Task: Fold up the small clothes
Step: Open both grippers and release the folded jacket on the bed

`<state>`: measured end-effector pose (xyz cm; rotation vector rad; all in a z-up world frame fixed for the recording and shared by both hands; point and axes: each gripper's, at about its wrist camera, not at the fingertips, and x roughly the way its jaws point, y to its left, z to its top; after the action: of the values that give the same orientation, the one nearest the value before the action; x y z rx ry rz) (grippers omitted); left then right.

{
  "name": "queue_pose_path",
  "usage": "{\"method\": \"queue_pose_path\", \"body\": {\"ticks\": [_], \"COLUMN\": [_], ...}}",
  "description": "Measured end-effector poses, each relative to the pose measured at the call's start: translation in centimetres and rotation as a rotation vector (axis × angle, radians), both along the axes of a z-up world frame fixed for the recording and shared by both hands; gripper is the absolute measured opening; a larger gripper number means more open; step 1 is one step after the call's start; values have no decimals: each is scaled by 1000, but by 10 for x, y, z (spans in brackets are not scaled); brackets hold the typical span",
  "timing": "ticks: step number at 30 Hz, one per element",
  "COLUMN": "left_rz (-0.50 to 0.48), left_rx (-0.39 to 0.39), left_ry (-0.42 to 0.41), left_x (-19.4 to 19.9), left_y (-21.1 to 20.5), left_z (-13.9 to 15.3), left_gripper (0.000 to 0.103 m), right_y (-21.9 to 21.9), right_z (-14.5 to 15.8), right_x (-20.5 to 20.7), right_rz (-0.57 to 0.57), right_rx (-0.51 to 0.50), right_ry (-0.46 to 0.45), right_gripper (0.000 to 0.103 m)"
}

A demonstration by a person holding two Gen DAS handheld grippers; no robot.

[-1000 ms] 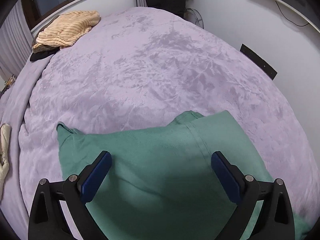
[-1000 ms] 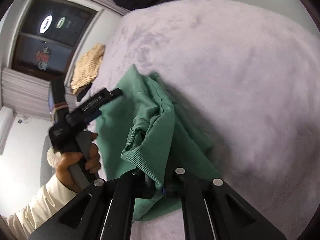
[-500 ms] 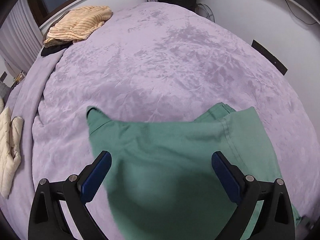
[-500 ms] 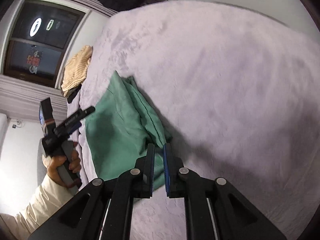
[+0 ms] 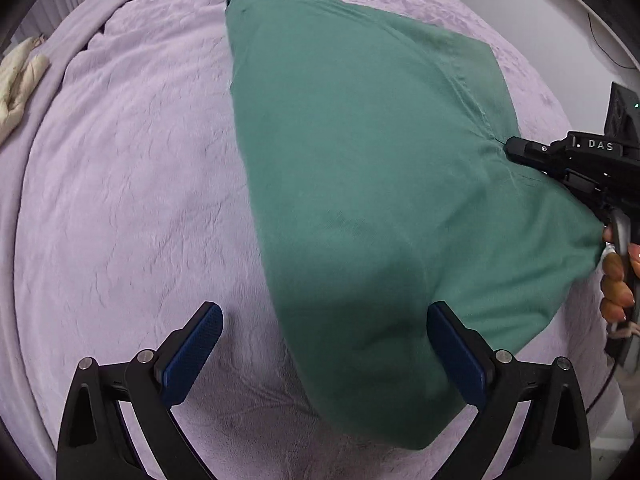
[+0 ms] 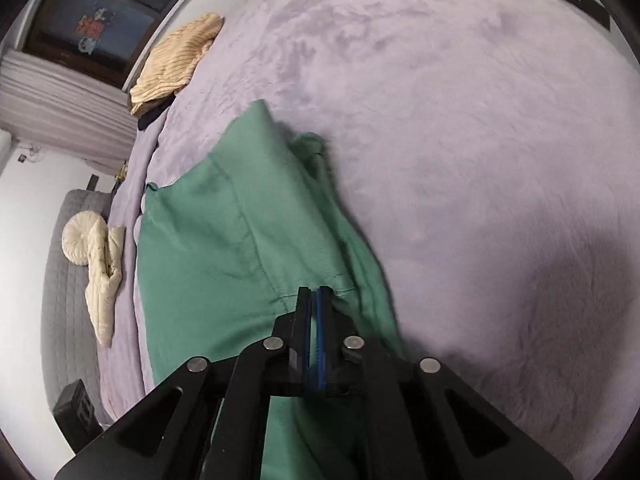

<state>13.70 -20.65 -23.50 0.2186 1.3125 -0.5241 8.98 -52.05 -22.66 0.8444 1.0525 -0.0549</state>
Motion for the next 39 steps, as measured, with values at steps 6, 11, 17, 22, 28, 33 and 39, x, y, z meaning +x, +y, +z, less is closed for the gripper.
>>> {"method": "queue_pose_path", "body": {"ticks": [6,11,17,22,28,33,39], "left_rz": [-9,-1,11,10,10,28,27], "left_rx": [17,11,23,24,16,30,87], "left_ry": [-27,0,8,8,24,35,21], "left_x": [-11,-12,-10,-11,-11,-12,-20], "left_y": [8,16,15,21,30,37,42], "left_z": [5,9,13,15,16,27,43], "left_gripper": [103,103,103,103,103,103,103], "right_y": [-25,-13,29,30,11,8,12], "right_z": [11,49,81,59,-2,13,40], "right_x": [-32,-72,-95,-90,-115,-129,-142], "right_rz": [-124,-100,-34,-57,-184,-195,-181], "right_rx": [-27,2,-61,-20,89,60,11], "right_ry": [78,18,-2,56,174,184,209], "right_gripper": [7,7,55,23,19,25,42]}}
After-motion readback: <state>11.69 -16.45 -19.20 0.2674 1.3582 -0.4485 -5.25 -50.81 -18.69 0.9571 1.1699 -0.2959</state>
